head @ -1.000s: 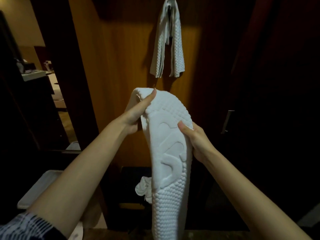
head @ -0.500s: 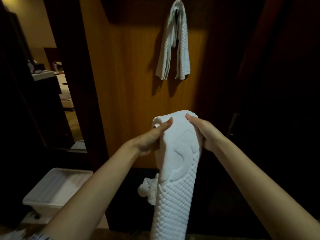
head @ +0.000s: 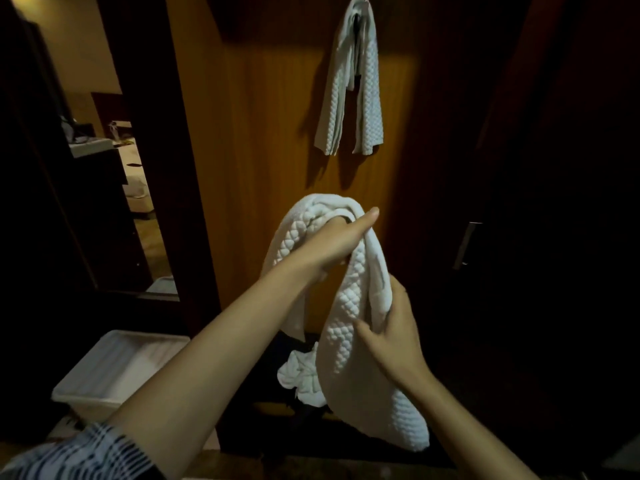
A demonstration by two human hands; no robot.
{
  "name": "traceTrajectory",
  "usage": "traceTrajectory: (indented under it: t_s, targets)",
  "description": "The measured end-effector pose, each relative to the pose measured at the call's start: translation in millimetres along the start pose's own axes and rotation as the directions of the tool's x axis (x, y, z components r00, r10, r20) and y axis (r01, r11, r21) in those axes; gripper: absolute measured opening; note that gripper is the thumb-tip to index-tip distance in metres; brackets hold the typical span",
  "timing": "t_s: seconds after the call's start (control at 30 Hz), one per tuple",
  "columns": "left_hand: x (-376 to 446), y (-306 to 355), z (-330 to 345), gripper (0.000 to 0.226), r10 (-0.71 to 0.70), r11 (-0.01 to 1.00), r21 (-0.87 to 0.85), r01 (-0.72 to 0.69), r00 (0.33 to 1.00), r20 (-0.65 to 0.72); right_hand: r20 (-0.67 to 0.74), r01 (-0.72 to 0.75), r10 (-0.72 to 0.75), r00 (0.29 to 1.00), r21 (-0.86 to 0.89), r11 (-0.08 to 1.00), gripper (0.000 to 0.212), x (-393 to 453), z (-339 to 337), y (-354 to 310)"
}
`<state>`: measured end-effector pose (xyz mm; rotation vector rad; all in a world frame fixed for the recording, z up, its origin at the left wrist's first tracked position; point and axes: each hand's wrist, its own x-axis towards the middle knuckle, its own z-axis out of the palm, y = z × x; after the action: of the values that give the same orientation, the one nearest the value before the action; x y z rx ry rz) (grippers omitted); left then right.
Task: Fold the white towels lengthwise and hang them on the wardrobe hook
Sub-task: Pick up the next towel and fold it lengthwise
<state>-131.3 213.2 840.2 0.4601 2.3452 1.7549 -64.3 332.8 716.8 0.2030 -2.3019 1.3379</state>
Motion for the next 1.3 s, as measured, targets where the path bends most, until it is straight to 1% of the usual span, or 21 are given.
traceTrajectory:
  t_s: [0.1, 0.2, 0.27, 0.33, 0.4, 0.47, 0.57, 0.63, 0.73, 0.8, 0.87, 0.93, 1.0, 1.03, 1.07, 1.13, 1.17, 1.2, 1.23, 1.27, 1.3]
  targets:
    - [-0.5, 15.9, -2.8, 0.062, -0.056, 0.996, 0.071, 0.055, 0.998, 0.015, -0.085, -0.056, 0.05, 0.995, -0.062, 0.997, 0.072, 1.9, 3.5, 11.9]
    - [-0.4, 24.7, -10.4, 0.065, -0.092, 0.991, 0.099, 0.09, 0.996, 0.016, -0.133, -0.1, 0.081, 0.988, -0.14, 0.985, 0.052, 11.8, -2.5, 21.1]
    - [1.3, 28.7, -17.4, 0.063, -0.062, 0.998, 0.031, 0.063, 0.997, -0.039, -0.16, -0.106, 0.081, 0.984, -0.152, 0.983, 0.046, 16.6, -5.9, 25.5]
    - [4.4, 31.0, -23.8, 0.062, -0.032, 0.997, -0.071, 0.021, 0.987, -0.158, -0.185, -0.133, 0.106, 0.977, -0.137, 0.982, 0.044, 16.6, -6.5, 30.9]
    - [8.0, 30.2, -28.8, 0.06, 0.012, 0.992, -0.117, -0.054, 0.943, -0.333, -0.203, -0.198, 0.174, 0.964, -0.105, 0.975, 0.037, 13.1, -2.8, 38.5]
    - [9.7, 26.2, -32.8, 0.059, 0.064, 0.988, -0.093, -0.124, 0.872, -0.485, -0.214, -0.282, 0.259, 0.942, -0.086, 0.956, 0.027, 8.4, 4.0, 47.4]
    - [10.2, 19.2, -36.2, 0.067, 0.053, 0.973, -0.148, -0.178, 0.795, -0.604, -0.2, -0.374, 0.351, 0.915, -0.094, 0.923, 0.015, 4.3, 13.1, 61.0]
    - [12.7, 14.4, -40.2, 0.076, 0.008, 0.971, -0.173, -0.166, 0.743, -0.669, -0.202, -0.413, 0.387, 0.9, -0.107, 0.904, 0.01, 5.6, 13.8, 67.5]
    - [16.6, 3.8, -58.6, 0.083, -0.02, 0.99, -0.108, -0.092, 0.666, -0.746, -0.272, -0.404, 0.358, 0.893, -0.135, 0.905, 0.01, 17.5, 0.2, 71.0]
    - [17.3, -5.8, -75.4, 0.084, -0.011, 0.997, -0.054, -0.049, 0.632, -0.775, -0.403, -0.355, 0.276, 0.873, -0.136, 0.925, 0.01, 29.0, -18.4, 69.4]
    - [18.5, -13.5, -88.1, 0.083, -0.013, 0.998, -0.047, -0.041, 0.606, -0.795, -0.534, -0.325, 0.219, 0.817, -0.113, 0.939, 0.013, 35.8, -37.9, 71.4]
    - [18.9, -16.5, -89.5, 0.079, -0.068, 0.993, -0.112, -0.038, 0.584, -0.809, -0.494, -0.416, 0.308, 0.813, -0.122, 0.901, 0.018, 31.6, -43.9, 78.9]
    - [21.7, -15.7, -84.6, 0.077, -0.129, 0.981, -0.19, -0.042, 0.586, -0.8, -0.311, -0.548, 0.482, 0.819, -0.178, 0.817, 0.018, 17.8, -31.2, 93.2]
    - [23.7, -15.7, -82.1, 0.077, -0.14, 0.977, -0.206, -0.045, 0.597, -0.79, -0.254, -0.59, 0.542, 0.801, -0.181, 0.787, 0.017, 11.9, -24.2, 99.3]
    - [25.7, -16.8, -81.1, 0.079, -0.133, 0.979, -0.2, -0.045, 0.604, -0.786, -0.252, -0.609, 0.565, 0.786, -0.152, 0.779, 0.016, 8.9, -19.7, 103.7]
    - [29.7, -22.1, -84.8, 0.081, -0.123, 0.983, -0.18, -0.038, 0.593, -0.796, -0.359, -0.58, 0.543, 0.759, 0.006, 0.815, 0.011, 12.8, -19.1, 110.5]
    - [31.0, -23.7, -88.6, 0.082, -0.145, 0.98, -0.197, -0.027, 0.582, -0.8, -0.44, -0.52, 0.523, 0.729, 0.139, 0.842, 0.006, 15.5, -20.7, 111.4]
    - [31.9, -23.9, -92.1, 0.084, -0.185, 0.971, -0.24, -0.019, 0.58, -0.793, -0.498, -0.428, 0.543, 0.676, 0.334, 0.84, 0.005, 17.0, -20.1, 112.6]
    - [34.2, -23.5, -94.7, 0.084, -0.244, 0.945, -0.326, -0.032, 0.596, -0.765, -0.473, -0.333, 0.629, 0.618, 0.567, 0.753, 0.013, 16.8, -15.5, 111.1]
    - [36.1, -20.9, -95.0, 0.084, -0.313, 0.893, -0.446, -0.062, 0.626, -0.714, -0.31, -0.287, 0.733, 0.606, 0.774, 0.565, 0.021, 15.3, -6.0, 107.5]
    - [37.6, -17.6, -93.9, 0.082, -0.375, 0.818, -0.567, -0.095, 0.659, -0.652, -0.076, -0.315, 0.765, 0.639, 0.882, 0.351, 0.03, 13.1, 6.6, 104.4]
